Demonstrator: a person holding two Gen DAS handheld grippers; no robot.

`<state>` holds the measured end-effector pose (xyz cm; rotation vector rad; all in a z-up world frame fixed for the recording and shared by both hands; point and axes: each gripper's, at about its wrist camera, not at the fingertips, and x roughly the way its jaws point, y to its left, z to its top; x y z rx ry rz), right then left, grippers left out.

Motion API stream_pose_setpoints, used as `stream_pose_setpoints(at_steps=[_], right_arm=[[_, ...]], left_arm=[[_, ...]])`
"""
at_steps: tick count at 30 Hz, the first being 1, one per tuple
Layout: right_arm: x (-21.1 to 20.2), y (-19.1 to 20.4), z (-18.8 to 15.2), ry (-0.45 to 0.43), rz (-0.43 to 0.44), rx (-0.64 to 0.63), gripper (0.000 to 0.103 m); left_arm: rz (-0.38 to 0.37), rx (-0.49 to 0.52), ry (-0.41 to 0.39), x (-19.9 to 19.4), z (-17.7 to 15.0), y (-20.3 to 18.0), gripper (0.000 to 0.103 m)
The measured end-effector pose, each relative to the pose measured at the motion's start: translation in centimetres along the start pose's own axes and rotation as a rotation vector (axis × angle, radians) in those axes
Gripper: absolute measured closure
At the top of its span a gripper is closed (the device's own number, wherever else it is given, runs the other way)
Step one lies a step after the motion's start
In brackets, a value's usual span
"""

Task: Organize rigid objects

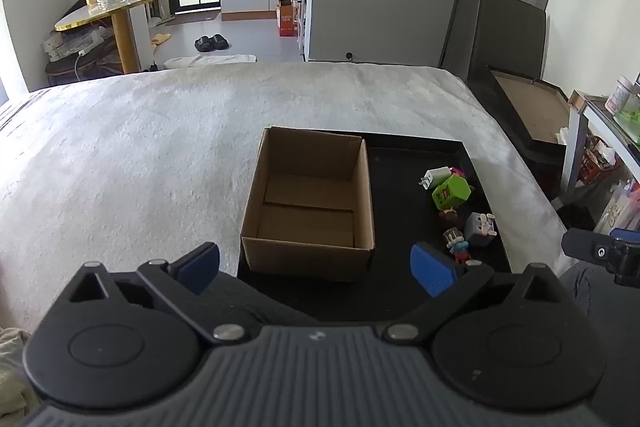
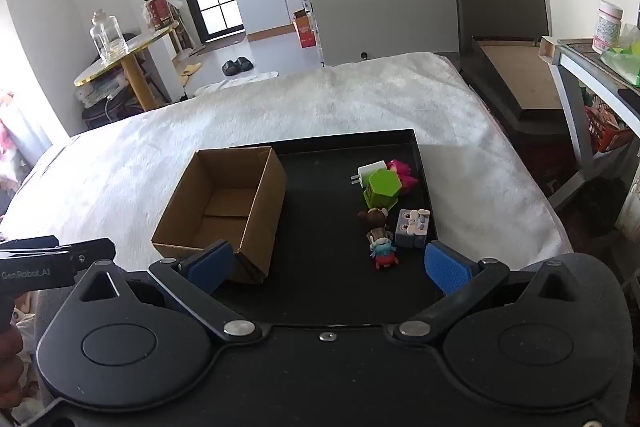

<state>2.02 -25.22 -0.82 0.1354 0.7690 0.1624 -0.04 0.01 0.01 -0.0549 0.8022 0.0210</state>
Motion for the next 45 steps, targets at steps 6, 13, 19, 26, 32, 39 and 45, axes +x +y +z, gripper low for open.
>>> stream_pose_setpoints(at_steps=[6, 13, 19, 26, 32, 39, 45], right_arm=[[0.1, -0.4, 0.0, -0.005, 0.009, 0.022, 0.0], [-0.4, 1.0, 0.3, 0.015, -0.024, -0.005, 0.0], [-0.3, 0.2, 0.1, 0.013, -0.027, -0.005, 0.0], [-0.3, 0.4, 0.1, 0.021, -0.011, -0.007, 0.0], [-0.2, 0.4, 0.1, 0.027, -0.008, -0.008, 0.0], [-0.2, 0.3, 0.1, 0.026, -0.009, -0.008, 0.0], [-0.4, 0.6, 0.2, 0.027, -0.005, -0.014, 0.0]], left_arm=[[0.002, 0.018, 0.012, -0.2, 0.2, -0.5, 0.002], [-0.015, 0.018, 0.005, -0.1, 0.2, -0.5, 0.002], [-0.016, 0.023, 0.008, 0.0, 0.2, -0.6, 0.002], [-0.016, 0.014, 0.004, -0.1, 0.1, -0.3, 0.002], [-0.013, 0.004, 0.023, 0.4, -0.1, 0.1, 0.002], [-0.012, 0.004, 0.01, -0.1, 0.2, 0.1, 0.002], [-0.015, 0.008, 0.003, -0.5, 0.2, 0.0, 0.002]])
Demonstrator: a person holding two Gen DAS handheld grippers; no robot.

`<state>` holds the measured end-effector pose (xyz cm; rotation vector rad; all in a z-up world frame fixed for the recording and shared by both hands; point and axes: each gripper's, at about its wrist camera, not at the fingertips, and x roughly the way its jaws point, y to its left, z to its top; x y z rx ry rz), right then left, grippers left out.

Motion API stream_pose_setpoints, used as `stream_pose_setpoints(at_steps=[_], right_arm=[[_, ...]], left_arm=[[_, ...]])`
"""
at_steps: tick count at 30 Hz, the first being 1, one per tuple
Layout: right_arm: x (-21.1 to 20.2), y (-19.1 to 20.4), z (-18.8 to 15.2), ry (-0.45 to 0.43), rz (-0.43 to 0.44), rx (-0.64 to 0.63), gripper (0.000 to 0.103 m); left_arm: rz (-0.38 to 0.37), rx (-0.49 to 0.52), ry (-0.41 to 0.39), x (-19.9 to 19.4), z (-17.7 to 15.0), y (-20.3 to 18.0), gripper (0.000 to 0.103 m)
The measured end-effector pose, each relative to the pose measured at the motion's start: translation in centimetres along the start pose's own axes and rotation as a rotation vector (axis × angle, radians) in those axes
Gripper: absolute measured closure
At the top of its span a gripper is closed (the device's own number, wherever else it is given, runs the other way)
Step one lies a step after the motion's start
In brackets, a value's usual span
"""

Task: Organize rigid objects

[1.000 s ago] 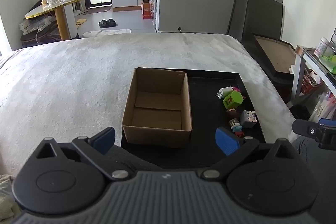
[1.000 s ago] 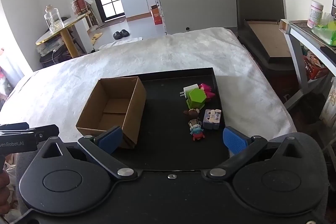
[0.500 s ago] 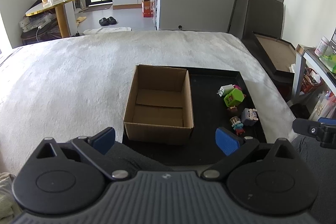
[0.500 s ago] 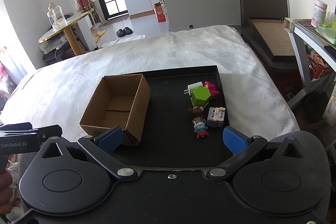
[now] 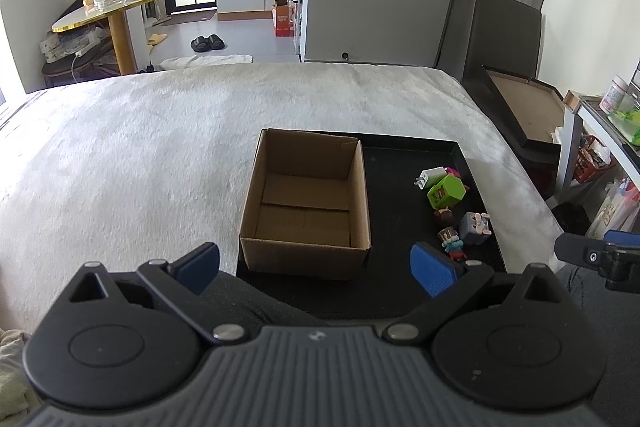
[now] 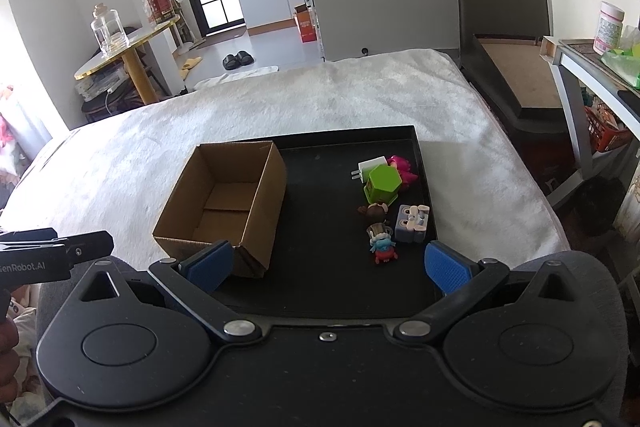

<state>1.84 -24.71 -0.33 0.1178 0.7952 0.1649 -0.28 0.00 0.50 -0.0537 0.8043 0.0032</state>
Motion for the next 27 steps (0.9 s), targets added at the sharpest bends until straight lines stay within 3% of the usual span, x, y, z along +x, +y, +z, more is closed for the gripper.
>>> stream_pose_setpoints(at_steps=[27], right_arm=[[-0.91, -0.07, 0.41, -0.025, 0.007, -0.004, 0.0]], left_arm=[[0.003, 0.022, -0.005, -0.64, 0.21, -0.39, 0.002]])
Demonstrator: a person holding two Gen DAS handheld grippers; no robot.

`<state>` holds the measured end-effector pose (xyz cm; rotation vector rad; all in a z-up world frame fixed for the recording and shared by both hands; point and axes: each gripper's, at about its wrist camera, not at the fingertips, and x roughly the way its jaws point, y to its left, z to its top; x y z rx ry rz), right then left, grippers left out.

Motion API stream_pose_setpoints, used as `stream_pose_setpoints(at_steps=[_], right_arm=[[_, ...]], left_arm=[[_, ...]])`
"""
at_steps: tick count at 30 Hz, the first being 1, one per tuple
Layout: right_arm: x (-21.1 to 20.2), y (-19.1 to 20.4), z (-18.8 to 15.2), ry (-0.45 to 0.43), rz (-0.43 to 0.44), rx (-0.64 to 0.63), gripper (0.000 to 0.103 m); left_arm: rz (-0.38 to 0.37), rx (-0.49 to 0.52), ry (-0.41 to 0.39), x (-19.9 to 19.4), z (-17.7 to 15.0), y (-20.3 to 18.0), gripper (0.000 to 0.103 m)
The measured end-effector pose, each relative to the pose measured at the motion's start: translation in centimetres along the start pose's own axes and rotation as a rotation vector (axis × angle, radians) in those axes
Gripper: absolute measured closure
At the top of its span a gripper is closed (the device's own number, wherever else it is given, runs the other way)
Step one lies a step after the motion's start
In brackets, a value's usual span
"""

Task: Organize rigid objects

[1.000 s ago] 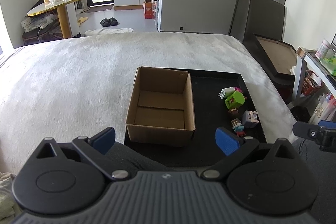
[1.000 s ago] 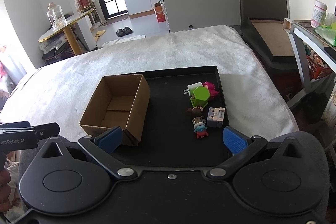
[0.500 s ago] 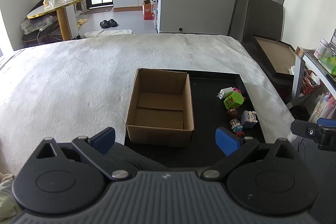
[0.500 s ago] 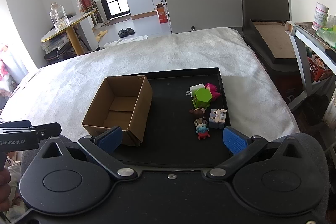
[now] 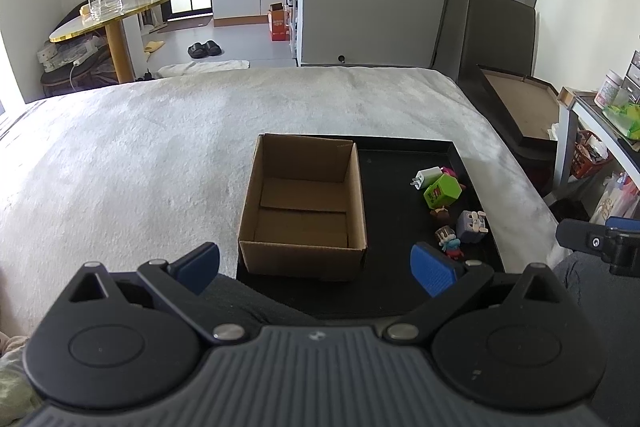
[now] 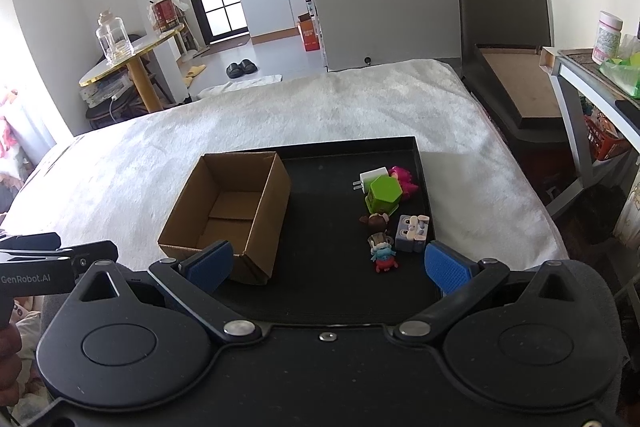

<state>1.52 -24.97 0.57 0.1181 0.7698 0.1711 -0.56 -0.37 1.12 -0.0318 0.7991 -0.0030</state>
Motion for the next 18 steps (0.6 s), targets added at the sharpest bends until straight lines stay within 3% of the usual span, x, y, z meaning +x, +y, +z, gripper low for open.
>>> stream_pose_setpoints(at_steps=[18], right_arm=[[0.8, -0.7, -0.7, 0.016, 0.007, 0.017, 0.0]], left_arm=[[-0.011, 0.001, 0.032, 1.2, -0.4, -0.1, 0.002]])
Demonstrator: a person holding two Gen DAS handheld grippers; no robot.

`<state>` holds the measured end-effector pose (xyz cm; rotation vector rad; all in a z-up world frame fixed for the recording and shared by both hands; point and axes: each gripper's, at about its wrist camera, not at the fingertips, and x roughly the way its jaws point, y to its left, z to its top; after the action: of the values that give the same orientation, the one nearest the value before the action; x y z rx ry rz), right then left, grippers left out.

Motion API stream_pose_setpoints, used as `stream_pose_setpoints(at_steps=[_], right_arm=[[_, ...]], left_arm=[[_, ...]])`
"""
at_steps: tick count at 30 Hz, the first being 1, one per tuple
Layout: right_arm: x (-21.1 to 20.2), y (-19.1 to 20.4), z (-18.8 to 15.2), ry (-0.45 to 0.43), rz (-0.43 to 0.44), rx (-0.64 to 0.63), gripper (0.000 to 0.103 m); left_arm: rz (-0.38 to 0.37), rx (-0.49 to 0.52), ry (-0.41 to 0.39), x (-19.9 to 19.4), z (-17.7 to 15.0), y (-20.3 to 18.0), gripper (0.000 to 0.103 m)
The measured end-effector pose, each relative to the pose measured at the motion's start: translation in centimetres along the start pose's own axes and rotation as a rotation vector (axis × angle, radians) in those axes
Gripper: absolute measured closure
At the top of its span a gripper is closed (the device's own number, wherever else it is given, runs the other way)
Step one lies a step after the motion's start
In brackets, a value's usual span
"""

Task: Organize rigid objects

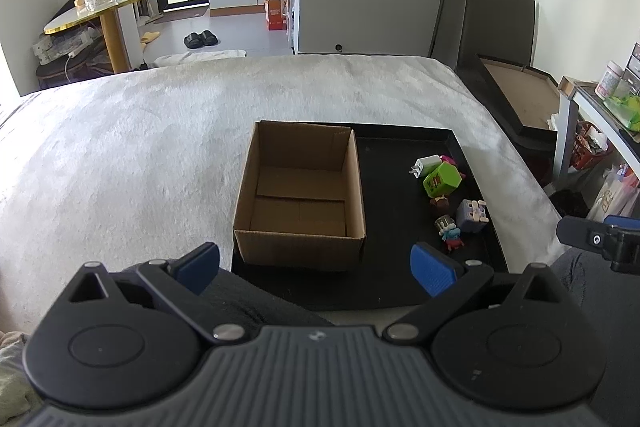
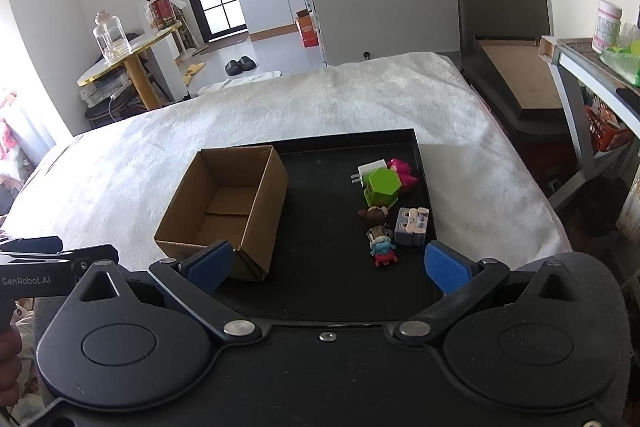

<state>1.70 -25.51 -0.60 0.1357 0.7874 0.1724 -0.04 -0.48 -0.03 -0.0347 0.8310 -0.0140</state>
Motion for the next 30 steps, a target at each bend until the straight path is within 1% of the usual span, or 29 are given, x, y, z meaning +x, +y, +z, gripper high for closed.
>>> stream_pose_setpoints(at_steps=[5, 9, 12, 16, 22, 30], right_arm=[[0.9, -0.4, -0.5, 0.009, 0.0, 0.023, 0.0], [1.6, -0.6, -0.6, -0.004, -0.012, 0.023, 0.0], [2.4, -1.1, -0.6, -0.03, -0.023, 0.026, 0.0], [4.0, -1.7, -0.6, -0.027, -0.025, 0.045, 0.0], [5.9, -2.5, -0.6, -0.041, -0.032, 0.072, 0.0], [8.3, -3.6, -0.4, -0.032, -0.023, 0.106, 0.004]], left_arm=[[-0.002, -0.015, 0.011, 1.1, -0.2, 0.5, 0.002], [0.002, -0.039, -0.002, 1.9, -0.1, 1.3, 0.002], [0.006, -0.023, -0.012, 2.5, 0.3, 1.6, 0.002], [0.002, -0.038, -0.012, 3.7, 0.7, 2.2, 0.002], [0.016, -0.04, -0.002, 5.6, 1.8, 2.9, 0.002], [0.031, -0.073, 0.019, 8.3, 2.9, 4.5, 0.003]])
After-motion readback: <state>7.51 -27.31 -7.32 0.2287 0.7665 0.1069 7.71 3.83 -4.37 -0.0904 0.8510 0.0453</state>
